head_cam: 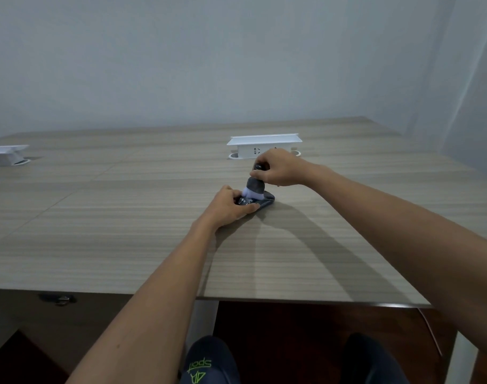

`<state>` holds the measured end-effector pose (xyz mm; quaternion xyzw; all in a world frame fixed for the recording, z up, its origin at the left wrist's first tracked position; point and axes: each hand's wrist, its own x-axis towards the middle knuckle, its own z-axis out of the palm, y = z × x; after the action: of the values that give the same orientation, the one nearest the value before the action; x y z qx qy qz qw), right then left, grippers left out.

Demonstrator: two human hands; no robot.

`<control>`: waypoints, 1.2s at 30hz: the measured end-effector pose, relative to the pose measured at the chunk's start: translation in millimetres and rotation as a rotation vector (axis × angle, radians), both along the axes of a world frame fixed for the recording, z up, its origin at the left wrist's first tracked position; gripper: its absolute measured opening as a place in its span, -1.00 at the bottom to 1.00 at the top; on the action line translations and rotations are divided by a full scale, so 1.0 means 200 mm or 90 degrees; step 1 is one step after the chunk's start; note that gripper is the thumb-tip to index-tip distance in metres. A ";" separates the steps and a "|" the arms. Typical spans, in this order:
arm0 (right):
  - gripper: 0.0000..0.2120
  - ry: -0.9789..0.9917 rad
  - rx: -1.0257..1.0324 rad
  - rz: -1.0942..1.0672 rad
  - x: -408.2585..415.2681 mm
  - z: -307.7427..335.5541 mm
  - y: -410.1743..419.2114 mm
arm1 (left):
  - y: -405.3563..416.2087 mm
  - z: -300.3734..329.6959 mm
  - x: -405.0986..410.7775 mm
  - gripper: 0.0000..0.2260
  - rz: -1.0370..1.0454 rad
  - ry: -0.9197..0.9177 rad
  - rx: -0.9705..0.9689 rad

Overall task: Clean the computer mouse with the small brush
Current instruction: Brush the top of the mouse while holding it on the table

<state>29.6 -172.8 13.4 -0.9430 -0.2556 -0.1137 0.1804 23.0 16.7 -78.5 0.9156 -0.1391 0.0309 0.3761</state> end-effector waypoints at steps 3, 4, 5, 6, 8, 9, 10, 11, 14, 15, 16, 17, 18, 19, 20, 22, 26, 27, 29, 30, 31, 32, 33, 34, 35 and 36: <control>-0.71 -0.019 -0.039 -0.020 0.01 0.01 -0.02 | -0.01 0.01 0.00 -0.65 0.006 -0.004 0.009; -0.72 -0.018 -0.059 -0.032 0.01 0.01 -0.03 | -0.01 0.01 -0.01 -0.64 0.007 -0.005 0.013; -0.72 -0.017 -0.076 -0.043 0.01 0.01 -0.05 | -0.01 0.00 -0.01 -0.63 0.010 -0.005 0.014; -0.71 -0.012 -0.086 -0.054 0.01 0.00 -0.06 | -0.01 0.00 -0.01 -0.62 0.010 -0.005 0.014; -0.71 -0.013 -0.091 -0.061 0.01 -0.01 -0.06 | -0.02 0.00 -0.01 -0.61 0.012 -0.004 0.008; -0.71 -0.016 -0.087 -0.059 0.01 -0.01 -0.06 | -0.02 0.00 -0.01 -0.61 0.013 -0.002 0.007; -0.71 -0.017 -0.078 -0.055 0.00 -0.01 -0.04 | -0.02 0.01 -0.01 -0.61 0.013 -0.001 0.009; -0.71 -0.019 -0.067 -0.046 -0.01 -0.01 -0.03 | -0.02 0.01 -0.01 -0.62 0.014 0.000 0.008; -0.69 -0.014 -0.042 -0.021 -0.03 -0.01 0.00 | -0.01 0.01 -0.02 -0.64 0.015 -0.007 0.006; -0.69 -0.008 -0.040 -0.018 -0.03 0.00 0.00 | -0.01 0.01 -0.02 -0.65 0.016 -0.008 0.006; -0.69 0.002 -0.035 -0.022 -0.03 0.01 -0.01 | -0.01 0.01 -0.02 -0.64 0.017 -0.007 0.005; -0.70 0.012 -0.030 -0.029 -0.03 0.01 -0.03 | -0.02 0.01 -0.02 -0.64 0.019 -0.005 0.004; -0.71 0.019 -0.030 -0.042 -0.02 0.01 -0.05 | -0.02 0.01 -0.02 -0.63 0.019 -0.004 0.004; -0.71 0.021 -0.035 -0.057 -0.02 0.01 -0.07 | -0.02 0.01 -0.02 -0.62 0.019 -0.005 0.005; -0.70 0.022 -0.041 -0.074 -0.01 0.00 -0.09 | -0.02 0.02 -0.02 -0.61 0.018 -0.008 0.008; -0.69 0.030 -0.052 -0.098 -0.01 -0.03 -0.13 | -0.02 0.02 -0.03 -0.60 0.018 -0.008 0.014; -0.70 0.029 -0.028 -0.093 -0.02 -0.04 -0.08 | -0.02 0.02 -0.02 -0.60 0.020 -0.005 0.022; -0.70 0.024 -0.021 -0.079 -0.02 -0.03 -0.06 | -0.02 0.02 -0.02 -0.59 0.022 -0.003 0.018; -0.74 0.029 0.010 -0.042 -0.04 0.00 -0.02 | -0.02 0.01 -0.02 -0.59 0.025 0.000 0.011; -0.75 0.043 0.026 -0.026 -0.04 0.01 -0.01 | -0.02 0.01 -0.02 -0.58 0.027 0.001 0.011; -0.75 0.049 0.035 -0.018 -0.04 0.02 0.00 | -0.02 0.01 -0.02 -0.58 0.029 0.001 0.010; -0.74 0.049 0.038 -0.017 -0.04 0.02 0.01 | -0.02 0.01 -0.02 -0.58 0.030 0.001 0.008; -0.72 0.043 0.037 -0.023 -0.03 0.01 0.01 | -0.02 0.01 -0.02 -0.58 0.030 0.001 0.003; -0.71 0.038 0.030 -0.037 -0.03 0.01 0.00 | -0.02 0.01 -0.02 -0.58 0.030 0.001 0.001; -0.69 0.028 0.016 -0.056 -0.02 0.01 -0.01 | -0.02 0.01 -0.03 -0.59 0.030 0.001 0.001; -0.68 0.018 -0.002 -0.074 -0.02 0.00 -0.03 | -0.02 0.01 -0.03 -0.59 0.030 0.000 0.005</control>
<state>26.2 -178.9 13.4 -0.9581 -0.1979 -0.1103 0.1753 17.4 13.0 -75.8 0.9199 -0.1174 0.0390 0.3720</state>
